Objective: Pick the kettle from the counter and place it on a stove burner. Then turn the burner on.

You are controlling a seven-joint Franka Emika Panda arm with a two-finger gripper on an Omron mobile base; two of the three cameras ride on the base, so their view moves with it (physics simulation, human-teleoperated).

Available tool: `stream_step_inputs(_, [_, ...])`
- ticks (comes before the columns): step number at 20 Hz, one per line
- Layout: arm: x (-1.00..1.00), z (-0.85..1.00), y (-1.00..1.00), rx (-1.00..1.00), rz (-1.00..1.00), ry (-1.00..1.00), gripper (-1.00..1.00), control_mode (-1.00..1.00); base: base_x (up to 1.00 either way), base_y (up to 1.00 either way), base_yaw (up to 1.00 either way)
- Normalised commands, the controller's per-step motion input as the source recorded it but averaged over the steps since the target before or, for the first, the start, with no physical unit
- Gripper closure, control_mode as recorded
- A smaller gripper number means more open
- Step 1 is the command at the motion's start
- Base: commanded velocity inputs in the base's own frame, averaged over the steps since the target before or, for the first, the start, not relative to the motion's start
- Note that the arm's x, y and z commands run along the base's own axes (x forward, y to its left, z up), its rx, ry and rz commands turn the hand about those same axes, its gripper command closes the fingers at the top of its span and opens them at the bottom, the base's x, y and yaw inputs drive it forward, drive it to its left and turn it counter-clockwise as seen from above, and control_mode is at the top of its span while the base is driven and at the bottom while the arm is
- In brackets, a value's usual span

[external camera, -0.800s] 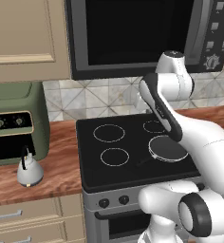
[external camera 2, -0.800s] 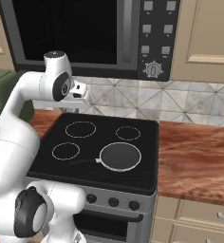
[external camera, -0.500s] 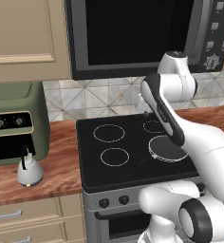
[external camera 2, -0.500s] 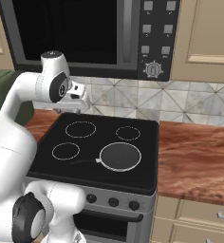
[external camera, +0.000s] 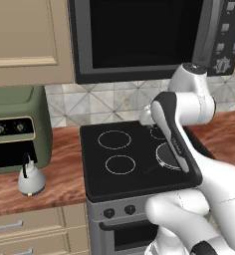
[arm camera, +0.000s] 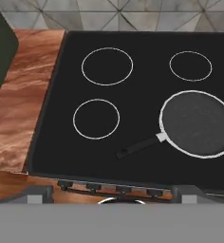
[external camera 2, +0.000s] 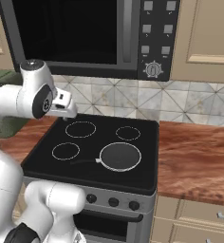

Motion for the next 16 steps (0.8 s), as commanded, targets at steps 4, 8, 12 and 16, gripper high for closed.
stream_step_inputs(4, [-0.27,0.00,0.45,0.17,0.02,-0.13,-1.00,-1.00,0.00,0.00,0.00])
stream_step_inputs(8, [-0.07,0.00,0.78,0.13,0.04,-0.03,-1.00,-1.00,0.00,0.00,0.00])
stream_step_inputs(12, [-0.06,0.00,0.69,0.04,0.03,0.00,-1.00,-1.00,0.00,0.00,0.00])
stream_step_inputs(16, [-0.18,0.00,0.44,0.07,0.00,-0.05,-1.00,-1.00,0.00,0.00,0.00])
